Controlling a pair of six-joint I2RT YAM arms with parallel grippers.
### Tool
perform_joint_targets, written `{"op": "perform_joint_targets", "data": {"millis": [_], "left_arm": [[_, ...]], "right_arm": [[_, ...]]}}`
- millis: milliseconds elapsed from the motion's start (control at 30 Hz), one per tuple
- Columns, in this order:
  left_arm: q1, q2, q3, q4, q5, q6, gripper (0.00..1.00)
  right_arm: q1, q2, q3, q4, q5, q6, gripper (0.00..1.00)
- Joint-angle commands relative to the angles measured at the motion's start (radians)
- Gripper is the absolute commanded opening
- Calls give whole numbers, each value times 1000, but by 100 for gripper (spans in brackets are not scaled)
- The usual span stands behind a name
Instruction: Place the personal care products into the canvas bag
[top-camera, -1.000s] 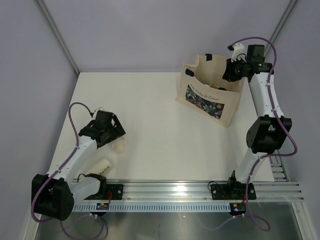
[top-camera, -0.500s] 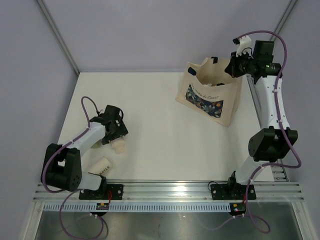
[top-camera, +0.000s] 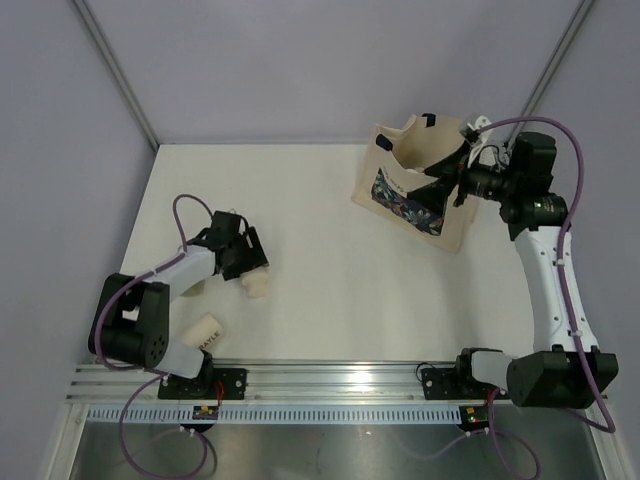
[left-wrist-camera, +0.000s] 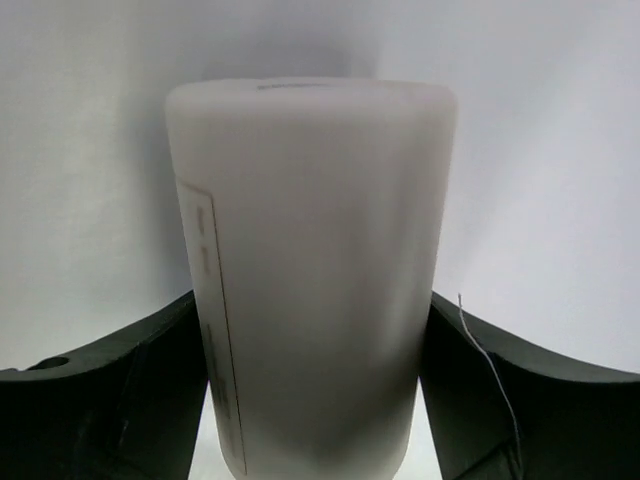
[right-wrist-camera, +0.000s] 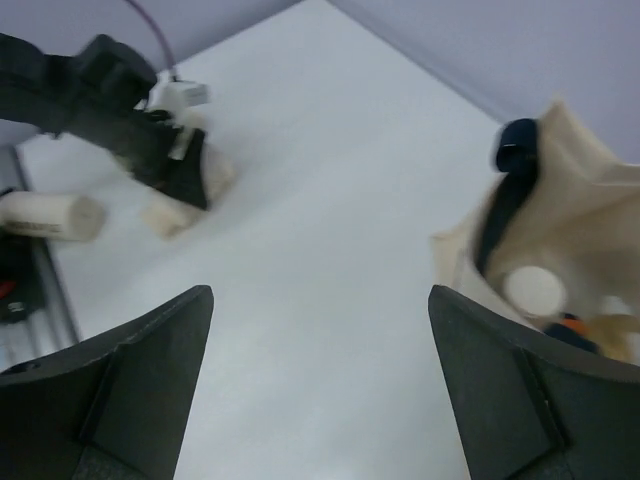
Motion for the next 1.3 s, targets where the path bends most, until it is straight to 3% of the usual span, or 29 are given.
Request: {"op": "perform_joint_targets", "data": {"millis": [0,100,167,200,233,400,500,567,633,667,833,1000,1267], "left_arm": [[-7,-129,-106,432,444,33,0],[-14,-163,-178,696,595,-55,0],[-27,-154,-197,809,690,-114,0],[-45,-131,-203,916,715,-172,0],[-56,-115,-202,961,757,-201,0],[-132,-6,-202,1322,812,-431,0],[-165,75,-197,1514,810,-561,0],[-182,133,-189,1640,805,-652,0],[-189,181,-185,1723,801,-707,0],[-195,193,-180,1792,790,-750,0],[-208,219,-162,1854,755,-792,0],[-217,170,-145,1819,700,-763,0],[-278,170,-67,1742,692,-729,0]], "right_arm": [[75,110,-26,-68,-176,69,91],[204,189,-34,-107,-74,172,80],[259,225,-105,16,-70,322,77],[279,229,-139,79,-44,461,78],[301,230,-167,189,-25,507,79],[443,242,-256,310,248,667,85],[462,256,-288,325,243,618,89],[465,240,-275,295,161,400,99],[462,215,-284,293,185,400,99],[460,218,-278,294,220,480,99],[460,206,-293,313,308,664,99],[460,236,-229,204,515,840,99],[464,322,-173,310,409,1072,99]]}}
